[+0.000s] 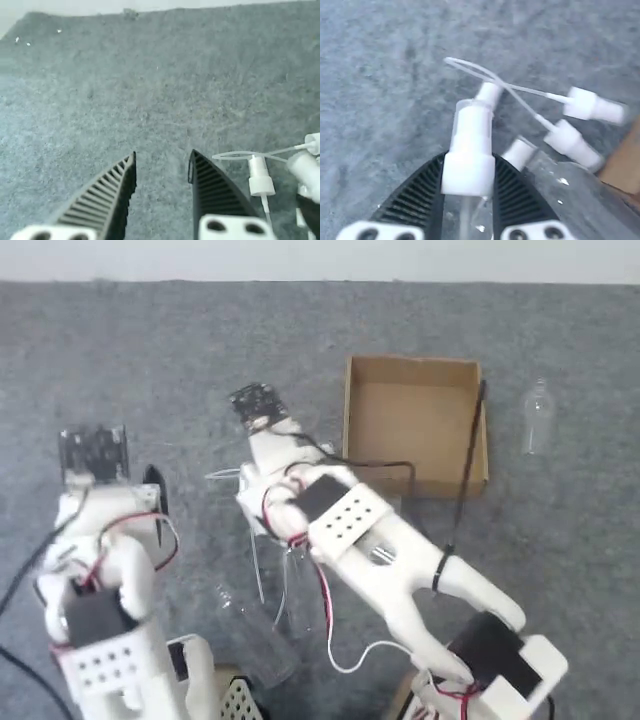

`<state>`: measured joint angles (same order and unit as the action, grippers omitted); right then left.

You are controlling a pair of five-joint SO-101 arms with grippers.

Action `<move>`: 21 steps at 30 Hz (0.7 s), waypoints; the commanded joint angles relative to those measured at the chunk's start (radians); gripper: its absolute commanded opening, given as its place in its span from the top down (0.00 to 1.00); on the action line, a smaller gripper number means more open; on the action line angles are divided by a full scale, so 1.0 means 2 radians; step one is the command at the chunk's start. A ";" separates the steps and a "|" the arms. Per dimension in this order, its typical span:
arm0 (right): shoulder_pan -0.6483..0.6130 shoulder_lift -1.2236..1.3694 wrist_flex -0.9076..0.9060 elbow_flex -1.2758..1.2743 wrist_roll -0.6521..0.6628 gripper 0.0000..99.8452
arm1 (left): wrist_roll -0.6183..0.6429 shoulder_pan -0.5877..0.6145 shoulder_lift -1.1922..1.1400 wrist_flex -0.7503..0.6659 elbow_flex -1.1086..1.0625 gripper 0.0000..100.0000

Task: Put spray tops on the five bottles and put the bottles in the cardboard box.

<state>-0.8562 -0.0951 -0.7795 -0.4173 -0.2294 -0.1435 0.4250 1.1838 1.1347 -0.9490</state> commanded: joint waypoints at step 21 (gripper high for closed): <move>-0.026 0.037 0.026 0.007 0.008 0.82 | -0.008 -0.002 -0.176 0.009 0.111 0.84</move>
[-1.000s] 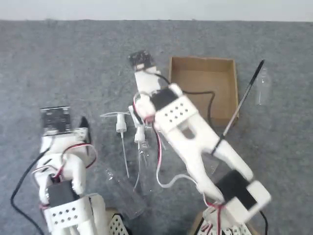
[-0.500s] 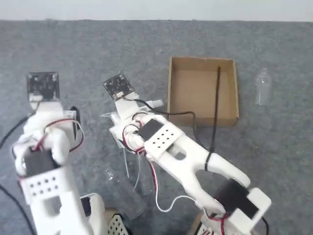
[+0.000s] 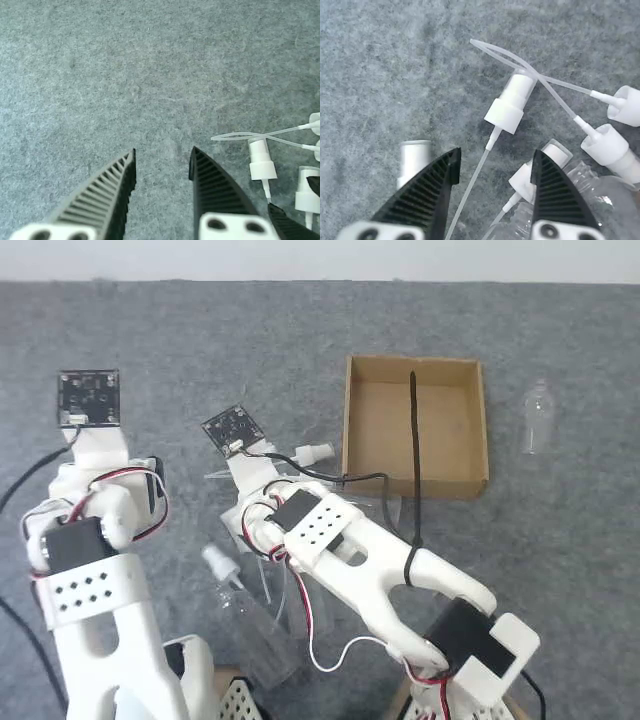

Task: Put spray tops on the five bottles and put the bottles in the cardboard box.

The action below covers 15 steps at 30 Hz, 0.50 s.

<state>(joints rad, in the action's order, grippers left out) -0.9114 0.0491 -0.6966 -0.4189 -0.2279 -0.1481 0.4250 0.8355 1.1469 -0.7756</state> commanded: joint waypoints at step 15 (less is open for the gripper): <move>0.315 -0.302 -0.314 0.032 0.202 0.81 | -0.027 0.000 -0.002 0.030 0.020 0.84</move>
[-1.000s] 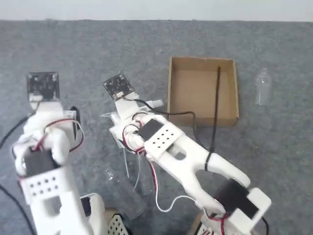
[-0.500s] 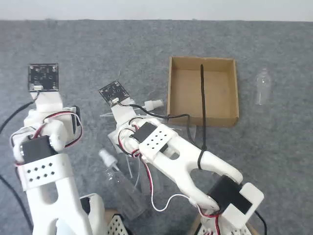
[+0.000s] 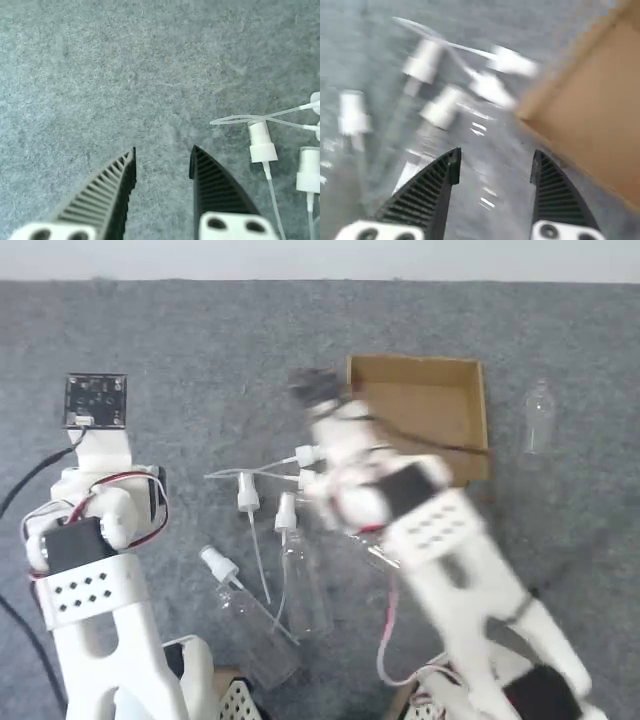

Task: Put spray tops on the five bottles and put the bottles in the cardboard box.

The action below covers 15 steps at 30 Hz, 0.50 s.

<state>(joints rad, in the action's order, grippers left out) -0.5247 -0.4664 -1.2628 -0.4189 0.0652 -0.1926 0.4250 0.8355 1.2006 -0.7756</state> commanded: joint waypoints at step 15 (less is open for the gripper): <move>0.399 0.244 0.013 0.263 0.156 0.71 | -0.004 -0.001 0.002 -0.040 -0.059 0.84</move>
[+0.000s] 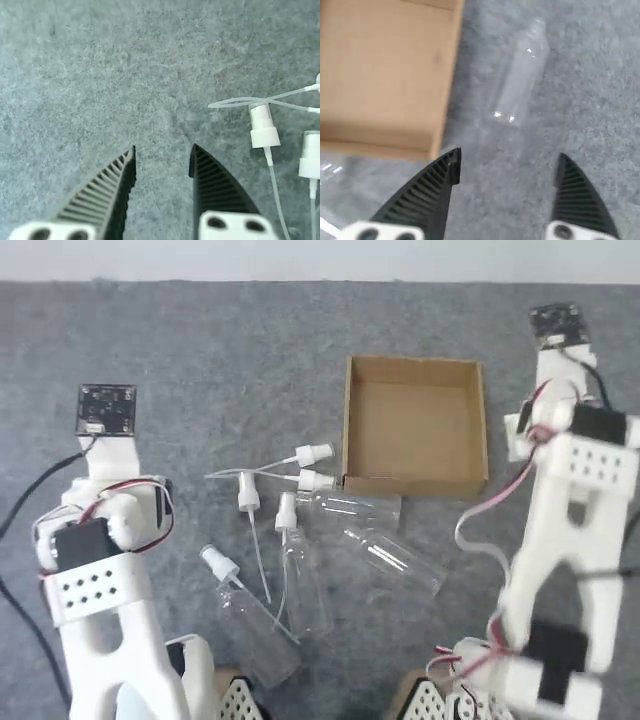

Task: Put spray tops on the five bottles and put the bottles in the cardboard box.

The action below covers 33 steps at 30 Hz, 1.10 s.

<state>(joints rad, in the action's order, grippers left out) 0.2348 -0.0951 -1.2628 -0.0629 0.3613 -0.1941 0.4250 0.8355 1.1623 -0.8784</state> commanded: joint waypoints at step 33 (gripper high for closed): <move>0.055 0.440 -0.030 0.418 0.011 0.99 | -0.002 0.001 0.002 -0.105 -0.122 0.84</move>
<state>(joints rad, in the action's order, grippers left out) 0.3237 0.8915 -1.2735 0.7089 0.3690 -0.1941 0.4250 0.8355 1.0027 -1.1193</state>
